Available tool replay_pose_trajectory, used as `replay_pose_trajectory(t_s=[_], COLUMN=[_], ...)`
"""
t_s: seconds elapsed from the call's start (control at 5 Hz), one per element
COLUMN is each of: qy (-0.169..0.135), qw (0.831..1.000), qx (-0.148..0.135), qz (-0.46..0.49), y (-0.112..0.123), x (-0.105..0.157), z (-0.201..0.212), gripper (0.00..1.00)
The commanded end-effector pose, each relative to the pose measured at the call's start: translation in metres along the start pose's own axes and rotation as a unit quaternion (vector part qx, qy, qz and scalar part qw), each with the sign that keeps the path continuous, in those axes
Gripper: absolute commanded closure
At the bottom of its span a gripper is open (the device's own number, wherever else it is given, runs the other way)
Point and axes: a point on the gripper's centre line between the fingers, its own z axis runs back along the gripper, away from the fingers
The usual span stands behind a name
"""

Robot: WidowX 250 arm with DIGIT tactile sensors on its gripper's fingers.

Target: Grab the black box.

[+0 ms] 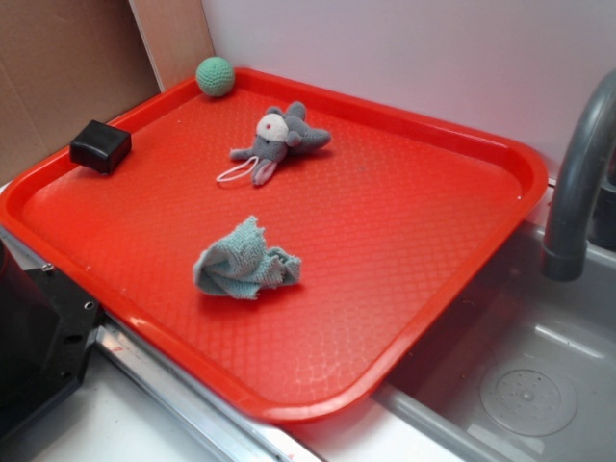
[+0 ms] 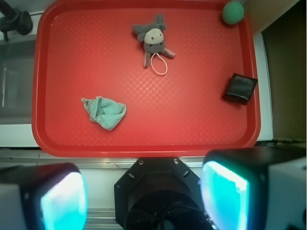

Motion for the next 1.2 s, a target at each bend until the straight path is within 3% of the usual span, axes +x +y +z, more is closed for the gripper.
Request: replay_pose_trajectory(t_s=[0.0,0.2,0.4,0.6,0.8,1.0], qy=[0.0,0.007,0.002,-0.001,0.009,0.014], qw=[1.0,0.992,0.985,0.972,0.969,0.966], qx=[0.0,0.07,0.088,0.13,0.141,0.139], qz=[0.0,0.109,0.15,0.194,0.203,0.217], y=[0.0,0.043,0.08,0.106,0.127,0.135], x=[0.0,0.029,0.043,0.054,0.056,0.057], z=[0.0,-0.051,-0.086,-0.119,-0.152,-0.158], gripper=[0.0,0.0,0.0,0.0,0.0,0.0])
